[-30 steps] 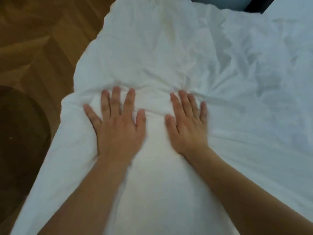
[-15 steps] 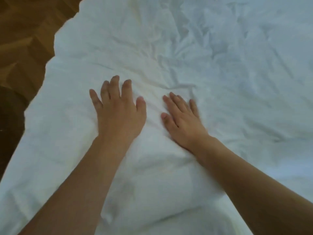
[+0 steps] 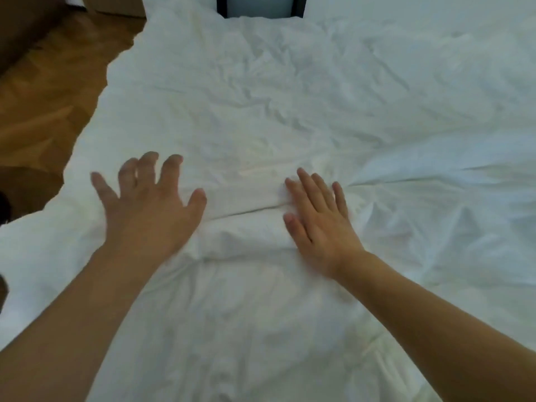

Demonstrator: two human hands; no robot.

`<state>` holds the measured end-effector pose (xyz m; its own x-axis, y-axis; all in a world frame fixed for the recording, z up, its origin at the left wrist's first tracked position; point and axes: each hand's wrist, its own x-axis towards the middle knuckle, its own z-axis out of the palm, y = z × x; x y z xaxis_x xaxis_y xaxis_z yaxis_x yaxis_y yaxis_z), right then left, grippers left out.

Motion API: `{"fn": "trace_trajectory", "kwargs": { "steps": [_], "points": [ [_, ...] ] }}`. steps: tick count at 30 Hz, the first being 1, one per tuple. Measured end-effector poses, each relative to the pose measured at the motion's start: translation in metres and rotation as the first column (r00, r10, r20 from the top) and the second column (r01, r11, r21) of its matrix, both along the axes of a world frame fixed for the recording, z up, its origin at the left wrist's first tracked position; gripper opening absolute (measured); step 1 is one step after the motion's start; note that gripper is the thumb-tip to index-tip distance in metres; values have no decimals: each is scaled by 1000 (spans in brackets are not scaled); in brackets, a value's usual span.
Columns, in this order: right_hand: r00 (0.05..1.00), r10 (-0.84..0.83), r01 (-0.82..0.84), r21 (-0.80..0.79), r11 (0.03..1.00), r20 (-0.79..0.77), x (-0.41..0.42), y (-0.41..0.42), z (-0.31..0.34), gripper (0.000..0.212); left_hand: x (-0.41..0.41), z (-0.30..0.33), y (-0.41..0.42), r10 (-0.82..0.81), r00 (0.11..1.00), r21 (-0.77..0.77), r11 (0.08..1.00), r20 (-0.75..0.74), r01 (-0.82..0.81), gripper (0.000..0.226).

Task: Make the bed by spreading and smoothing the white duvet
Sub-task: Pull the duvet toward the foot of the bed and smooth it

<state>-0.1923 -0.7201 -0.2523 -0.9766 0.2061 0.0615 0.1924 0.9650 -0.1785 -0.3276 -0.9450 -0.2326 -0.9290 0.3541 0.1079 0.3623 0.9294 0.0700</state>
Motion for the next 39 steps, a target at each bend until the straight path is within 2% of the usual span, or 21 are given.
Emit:
{"fn": "trace_trajectory", "kwargs": {
  "steps": [2, 4, 6, 9, 11, 13, 14, 16, 17, 19, 21, 23, 24, 26, 27, 29, 31, 33, 35, 37, 39],
  "points": [
    [997, 47, -47, -5, 999, -67, 24, -25, -10, 65, 16, -16, -39, 291, 948, -4, 956, 130, -293, 79],
    [984, 156, -152, 47, 987, -87, 40, -48, -20, 67, 32, -32, -57, 407, 893, -4, 910, 191, -414, 84],
    [958, 284, -275, 163, 948, -39, 51, -61, -30, 67, 37, -45, -56, 312, 948, 13, 950, 62, -313, 59],
    [967, 243, -230, 153, 961, -72, 64, -62, -19, 62, 10, -36, -58, 165, 983, 39, 986, -82, -162, 29],
    [965, 209, -192, 117, 974, -156, 81, -57, -2, 55, -10, -18, -65, 214, 967, 10, 977, -137, -215, 25],
    [938, 294, -259, 193, 946, -181, 110, -44, 13, 43, -2, -3, -55, 255, 942, 33, 967, -217, -254, 20],
    [931, 341, -301, 257, 918, -128, 126, -32, 19, 40, 15, 3, -40, 214, 943, 80, 977, -253, -200, 25],
    [954, 300, -287, 376, 881, 25, 163, -1, 23, 40, 72, 16, -1, -75, 940, 227, 961, -333, 158, 32],
    [980, 184, -199, 421, 885, 77, 180, 14, 24, 42, 109, 21, 17, -306, 910, 294, 875, -281, 385, 36],
    [980, -164, 90, 489, 868, 111, 209, 35, 25, 51, 185, 21, 41, -679, 730, 277, 718, 78, 638, 54],
    [876, -473, 377, 485, 789, 89, 224, 35, 24, 57, 240, 2, 53, -719, 612, -3, 647, 329, 762, 70],
    [756, -643, 581, 325, 746, 125, 228, 30, 19, 48, 256, -15, 64, -716, 634, -121, 630, 294, 767, 60],
    [728, -669, 656, 132, 743, 151, 228, 28, 20, 41, 255, -17, 69, -723, 638, -124, 631, 265, 766, 48],
    [705, -665, 709, -222, 669, 246, 227, 31, 24, 45, 243, -11, 77, -711, 599, -103, 609, 369, 787, 32],
    [696, -631, 714, -237, 659, 343, 227, 33, 27, 50, 237, -6, 81, -674, 559, -94, 594, 483, 799, 32],
    [616, -538, 668, -21, 744, 575, 222, 35, 35, 55, 229, 8, 85, -542, 474, -142, 542, 694, 828, 34],
    [472, -438, 492, 183, 851, 765, 217, 31, 44, 47, 223, 25, 89, -421, 442, -229, 467, 792, 854, 33],
    [313, -343, 401, 204, 893, 886, 211, 28, 51, 31, 221, 37, 95, -381, 408, -199, 481, 830, 854, 28],
    [210, -247, 478, 121, 870, 946, 212, 35, 54, 23, 221, 41, 96, -465, 405, -81, 573, 787, 815, 31],
    [286, -212, 610, -8, 792, 934, 220, 49, 50, 37, 226, 37, 95, -566, 434, -66, 554, 701, 830, 32],
    [483, -302, 721, -177, 670, 822, 232, 64, 50, 37, 237, 32, 97, -494, 429, -176, 478, 756, 861, 35]
  ]
}}
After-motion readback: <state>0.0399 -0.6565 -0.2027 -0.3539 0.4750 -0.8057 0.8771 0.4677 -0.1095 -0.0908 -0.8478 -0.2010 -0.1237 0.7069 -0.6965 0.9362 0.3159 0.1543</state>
